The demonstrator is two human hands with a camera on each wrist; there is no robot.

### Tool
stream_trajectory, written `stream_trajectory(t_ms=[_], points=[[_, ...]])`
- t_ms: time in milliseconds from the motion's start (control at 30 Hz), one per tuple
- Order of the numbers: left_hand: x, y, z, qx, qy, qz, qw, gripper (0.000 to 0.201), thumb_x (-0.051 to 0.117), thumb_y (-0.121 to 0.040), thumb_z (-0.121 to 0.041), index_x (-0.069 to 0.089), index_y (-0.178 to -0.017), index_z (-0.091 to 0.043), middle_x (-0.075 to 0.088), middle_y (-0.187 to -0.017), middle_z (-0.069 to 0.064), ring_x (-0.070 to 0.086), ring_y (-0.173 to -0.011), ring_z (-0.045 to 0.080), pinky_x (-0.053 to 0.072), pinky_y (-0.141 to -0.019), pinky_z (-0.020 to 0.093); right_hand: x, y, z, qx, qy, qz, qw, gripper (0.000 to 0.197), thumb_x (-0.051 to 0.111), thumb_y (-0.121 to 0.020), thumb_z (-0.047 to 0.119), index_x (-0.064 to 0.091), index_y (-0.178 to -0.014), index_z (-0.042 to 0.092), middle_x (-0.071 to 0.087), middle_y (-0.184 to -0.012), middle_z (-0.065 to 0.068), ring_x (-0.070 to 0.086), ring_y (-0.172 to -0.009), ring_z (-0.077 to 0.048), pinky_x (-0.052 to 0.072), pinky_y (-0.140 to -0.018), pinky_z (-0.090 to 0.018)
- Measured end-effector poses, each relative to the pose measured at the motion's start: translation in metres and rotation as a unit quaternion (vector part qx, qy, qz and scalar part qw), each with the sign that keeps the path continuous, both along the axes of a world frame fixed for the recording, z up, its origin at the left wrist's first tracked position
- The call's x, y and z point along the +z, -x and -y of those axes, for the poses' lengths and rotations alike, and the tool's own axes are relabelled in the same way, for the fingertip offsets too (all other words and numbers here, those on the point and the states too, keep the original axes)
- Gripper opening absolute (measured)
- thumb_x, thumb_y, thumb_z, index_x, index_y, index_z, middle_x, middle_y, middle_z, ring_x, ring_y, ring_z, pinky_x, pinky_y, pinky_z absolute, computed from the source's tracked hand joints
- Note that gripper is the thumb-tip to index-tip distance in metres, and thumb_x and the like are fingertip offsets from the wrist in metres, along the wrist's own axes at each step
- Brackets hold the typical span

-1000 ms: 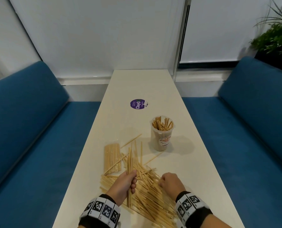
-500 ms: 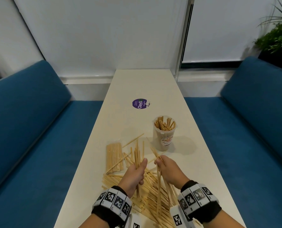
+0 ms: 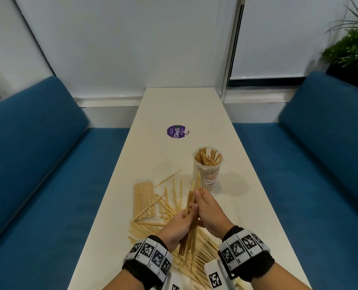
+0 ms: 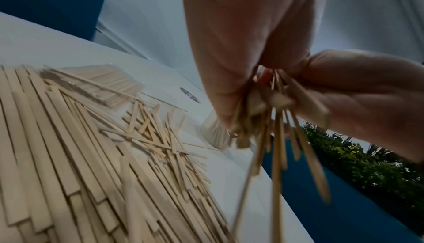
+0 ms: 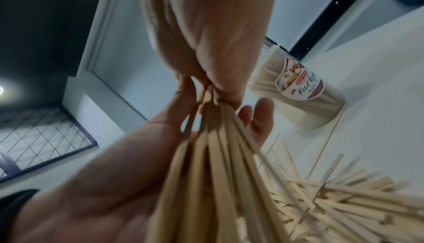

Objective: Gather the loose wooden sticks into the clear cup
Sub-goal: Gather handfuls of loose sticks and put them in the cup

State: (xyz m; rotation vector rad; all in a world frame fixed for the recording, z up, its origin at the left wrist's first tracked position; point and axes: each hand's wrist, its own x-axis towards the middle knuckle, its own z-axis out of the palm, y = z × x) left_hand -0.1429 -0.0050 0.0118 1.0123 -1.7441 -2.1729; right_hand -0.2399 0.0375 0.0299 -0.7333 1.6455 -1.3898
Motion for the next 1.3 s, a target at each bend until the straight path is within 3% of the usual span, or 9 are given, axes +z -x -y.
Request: stream_trajectory(t_ms=[133,400,500,633,733,900,1000,1133,1300], points=[[0.003,-0.004,0.001,-0.008,0.003,-0.003,1.000,0.035,0.042,-0.091,-0.047,0.054,-0.083,-0.016,0.057,-0.060,-0.005,0.051,-0.049,0.001,0.040,-0.051,0.015,0.001,0.001,0.001,0.006,0.011,-0.038,0.999,0.026,0.034,-0.101,0.031,0.047,-0.092,0.011,0.050,-0.081,-0.006,0.050,-0.077,-0.023,0.044,-0.065,-0.034],[0.001,-0.012,0.002,-0.022,0.067,0.012,0.997,0.034,0.044,-0.094,-0.044,0.048,-0.071,-0.019,0.048,-0.052,-0.009,0.040,-0.045,0.001,0.031,-0.047,0.014,-0.006,0.008,-0.010,0.044,0.004,-0.331,0.943,0.019,0.030,-0.101,0.028,0.047,-0.098,0.020,0.041,-0.100,0.003,0.036,-0.100,-0.015,0.028,-0.087,-0.020],[0.005,-0.012,-0.001,-0.013,0.094,0.018,0.995,0.036,0.041,-0.095,-0.044,0.047,-0.072,-0.018,0.046,-0.051,-0.010,0.039,-0.044,0.001,0.033,-0.048,0.013,-0.004,0.001,-0.014,0.000,0.036,-0.313,0.949,0.033,0.026,-0.101,0.028,0.048,-0.125,0.023,0.040,-0.110,0.006,0.034,-0.110,-0.007,0.029,-0.095,-0.012],[0.007,-0.011,0.001,0.023,0.111,0.024,0.993,0.049,0.037,-0.094,-0.052,0.048,-0.062,-0.017,0.044,-0.054,-0.007,0.040,-0.053,0.009,0.033,-0.058,0.022,-0.002,0.002,-0.014,-0.053,0.061,-0.285,0.955,0.044,0.026,-0.100,0.030,0.033,-0.142,0.025,0.043,-0.123,0.002,0.037,-0.122,-0.011,0.029,-0.109,-0.026],[0.005,-0.011,0.008,0.083,0.042,0.016,0.995,0.048,0.039,-0.093,-0.053,0.049,-0.072,-0.012,0.050,-0.058,-0.004,0.047,-0.062,0.014,0.038,-0.068,0.027,-0.002,0.001,-0.019,-0.009,0.033,-0.283,0.958,0.048,0.025,-0.100,0.031,0.023,-0.147,0.022,0.044,-0.130,0.001,0.037,-0.125,-0.010,0.028,-0.108,-0.023],[0.008,-0.010,0.016,0.156,-0.004,-0.026,0.987,0.044,0.037,-0.095,-0.049,0.052,-0.075,-0.013,0.051,-0.062,-0.002,0.050,-0.066,0.017,0.038,-0.073,0.032,-0.009,-0.017,-0.024,0.097,-0.049,-0.323,0.940,0.050,0.024,-0.102,0.030,0.013,-0.149,0.019,0.034,-0.098,0.001,0.035,-0.100,-0.012,0.028,-0.090,-0.016],[0.010,-0.008,0.016,0.184,-0.017,-0.039,0.982,0.040,0.039,-0.093,-0.048,0.052,-0.085,-0.011,0.052,-0.070,-0.003,0.052,-0.079,0.017,0.040,-0.081,0.034,-0.013,-0.024,-0.023,0.120,-0.090,-0.341,0.928,0.049,0.023,-0.102,0.031,0.013,-0.149,0.021,0.035,-0.115,-0.002,0.031,-0.109,-0.014,0.028,-0.099,-0.021],[0.009,-0.006,0.017,0.205,-0.020,-0.038,0.978,0.049,0.047,-0.093,-0.041,0.042,-0.128,-0.006,0.058,-0.121,0.007,0.052,-0.119,0.019,0.040,-0.106,0.038,-0.011,-0.030,-0.024,0.137,-0.086,-0.346,0.924,0.050,0.020,-0.102,0.032,0.008,-0.149,0.023,0.031,-0.137,-0.003,0.027,-0.124,-0.017,0.025,-0.109,-0.028],[0.009,-0.002,0.016,0.218,-0.047,-0.040,0.974,0.049,0.051,-0.092,-0.040,0.051,-0.118,0.001,0.065,-0.107,0.015,0.064,-0.103,0.024,0.053,-0.084,0.032,-0.006,-0.036,-0.024,0.145,-0.069,-0.376,0.913,0.063,0.004,-0.091,0.056,0.008,-0.149,0.030,0.034,-0.138,0.001,0.030,-0.120,-0.015,0.028,-0.106,-0.029]])
